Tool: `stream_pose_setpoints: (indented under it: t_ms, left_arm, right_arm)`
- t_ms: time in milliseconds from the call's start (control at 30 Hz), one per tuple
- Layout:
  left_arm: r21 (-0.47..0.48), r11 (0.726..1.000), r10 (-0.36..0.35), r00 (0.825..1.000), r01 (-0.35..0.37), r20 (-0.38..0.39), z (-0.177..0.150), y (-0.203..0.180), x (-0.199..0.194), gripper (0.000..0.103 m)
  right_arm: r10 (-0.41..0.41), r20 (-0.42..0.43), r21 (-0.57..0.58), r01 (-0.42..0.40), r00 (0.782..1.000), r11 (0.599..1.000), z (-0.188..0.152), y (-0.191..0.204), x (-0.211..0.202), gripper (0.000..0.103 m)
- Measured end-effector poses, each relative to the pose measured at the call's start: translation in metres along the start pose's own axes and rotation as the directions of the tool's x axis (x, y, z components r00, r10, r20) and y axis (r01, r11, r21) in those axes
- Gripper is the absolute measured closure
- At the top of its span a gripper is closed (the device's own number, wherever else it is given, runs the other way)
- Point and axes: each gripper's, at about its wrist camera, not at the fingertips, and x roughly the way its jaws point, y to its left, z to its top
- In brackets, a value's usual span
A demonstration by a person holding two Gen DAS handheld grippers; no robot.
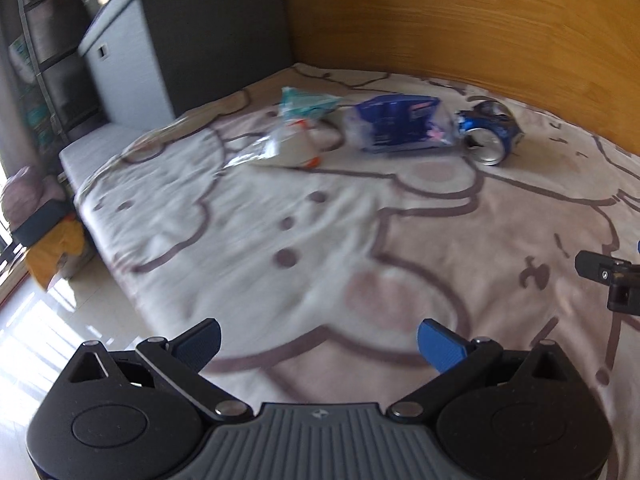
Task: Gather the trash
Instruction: 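Lower left tool to the blue plastic bag while right tool reaches the crushed blue can, then close left tool on the blue plastic bag while right tool grasps the crushed blue can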
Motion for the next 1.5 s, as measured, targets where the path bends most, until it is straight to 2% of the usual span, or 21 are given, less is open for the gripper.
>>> stream_pose_setpoints:
  t_ms: [167, 300, 500, 767, 967, 1067, 1167, 1233, 1367, 1467, 1500]
  left_arm:
    - [0.013, 0.999, -0.043, 0.999, 0.043, 0.029, 0.018, -0.024, 0.019, 0.0]
    - [0.058, 0.997, -0.058, 0.997, 0.055, 0.057, 0.034, -0.042, 0.034, 0.0]
    - [0.06, 0.995, -0.081, 0.992, 0.076, 0.093, 0.056, -0.049, 0.056, 0.0]
    - [-0.023, 0.994, -0.103, 0.984, 0.107, 0.144, 0.074, -0.038, 0.09, 0.0]
    - [-0.004, 0.992, -0.123, 0.965, 0.128, 0.23, 0.089, -0.037, 0.105, 0.0]
    - [0.0, 0.987, -0.152, 0.949, 0.158, 0.277, 0.103, -0.035, 0.109, 0.0]
    - [-0.022, 0.979, -0.188, 0.932, 0.205, 0.309, 0.122, -0.033, 0.112, 0.0]
    - [-0.011, 0.979, -0.188, 0.927, 0.202, 0.325, 0.136, -0.037, 0.113, 0.0]
    - [0.044, 0.986, -0.167, 0.93, 0.161, 0.328, 0.161, -0.048, 0.125, 0.0]
    - [0.096, 0.991, -0.12, 0.942, 0.095, 0.312, 0.177, -0.06, 0.14, 0.0]
    - [0.11, 0.992, -0.1, 0.945, 0.068, 0.312, 0.182, -0.063, 0.145, 0.0]
  right_arm:
    - [-0.026, 0.009, 0.032, 0.026, 1.0, 0.999, 0.006, -0.024, 0.014, 0.0]
    - [-0.043, 0.027, 0.058, 0.042, 0.999, 0.997, 0.012, -0.035, 0.027, 0.0]
    - [-0.024, 0.056, 0.081, 0.019, 0.998, 0.997, 0.028, -0.039, 0.051, 0.0]
    - [0.085, 0.086, 0.178, -0.099, 0.993, 0.979, 0.059, -0.04, 0.09, 0.0]
    - [0.121, 0.123, 0.277, -0.151, 0.985, 0.949, 0.082, -0.051, 0.118, 0.0]
    - [0.158, 0.144, 0.353, -0.2, 0.977, 0.914, 0.088, -0.062, 0.13, 0.0]
    - [0.22, 0.175, 0.442, -0.276, 0.96, 0.853, 0.096, -0.077, 0.143, 0.002]
    - [0.251, 0.191, 0.49, -0.314, 0.949, 0.813, 0.101, -0.086, 0.154, 0.006]
    - [0.28, 0.204, 0.573, -0.346, 0.938, 0.743, 0.097, -0.104, 0.168, 0.016]
    - [0.315, 0.205, 0.638, -0.37, 0.927, 0.675, 0.087, -0.116, 0.179, 0.023]
    - [0.308, 0.216, 0.637, -0.373, 0.926, 0.675, 0.085, -0.117, 0.18, 0.026]
